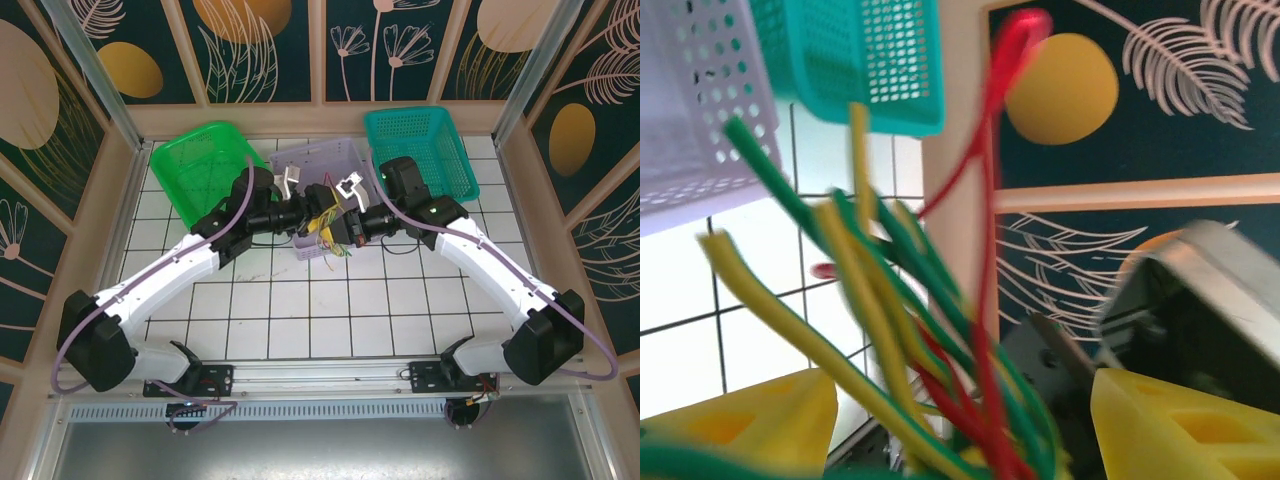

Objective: Untangle the cables

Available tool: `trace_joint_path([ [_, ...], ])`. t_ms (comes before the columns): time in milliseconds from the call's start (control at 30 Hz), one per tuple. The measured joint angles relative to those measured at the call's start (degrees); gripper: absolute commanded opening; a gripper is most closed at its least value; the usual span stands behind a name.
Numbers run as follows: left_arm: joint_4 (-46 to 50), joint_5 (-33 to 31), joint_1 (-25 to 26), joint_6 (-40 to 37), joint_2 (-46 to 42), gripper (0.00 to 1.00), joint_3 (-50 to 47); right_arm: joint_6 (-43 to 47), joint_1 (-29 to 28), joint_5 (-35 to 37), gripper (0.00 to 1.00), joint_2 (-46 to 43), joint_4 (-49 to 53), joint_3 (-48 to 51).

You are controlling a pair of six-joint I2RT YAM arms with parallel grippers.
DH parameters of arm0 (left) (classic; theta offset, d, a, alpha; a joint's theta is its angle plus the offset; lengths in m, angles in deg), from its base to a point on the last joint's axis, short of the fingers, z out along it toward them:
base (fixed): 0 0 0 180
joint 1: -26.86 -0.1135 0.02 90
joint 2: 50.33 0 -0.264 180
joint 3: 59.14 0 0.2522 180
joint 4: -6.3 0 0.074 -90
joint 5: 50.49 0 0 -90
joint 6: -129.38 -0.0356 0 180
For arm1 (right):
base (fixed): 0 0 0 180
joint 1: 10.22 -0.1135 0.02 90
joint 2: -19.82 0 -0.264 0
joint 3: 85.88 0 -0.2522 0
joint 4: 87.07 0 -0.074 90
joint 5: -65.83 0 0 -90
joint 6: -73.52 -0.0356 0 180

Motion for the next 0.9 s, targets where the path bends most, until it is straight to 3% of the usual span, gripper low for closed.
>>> trace_joint_path([
  [200, -3.52, 1.44, 0.00, -0.13, 1.20, 0.37, 0.04, -0.98, 0.00, -2.89, 0.00, 1.07, 0.15, 0.00],
  [300, -5.79, 1.44, 0.00, -0.02, 1.44, 0.01, 0.20, -2.21, 0.83, -4.55, 0.00, 1.25, -0.70, 0.39],
  [633, -12.85, -6.10, 1.73, -9.05, -3.52, 0.00, -4.87, -19.47, 5.01, -20.52, 0.00, 2.08, -17.81, 7.80],
  [900, -19.58, -9.16, 2.32, -20.61, -8.66, 0.00, -13.09, -34.36, 4.59, -23.28, 0.00, 2.73, -26.64, 12.61],
])
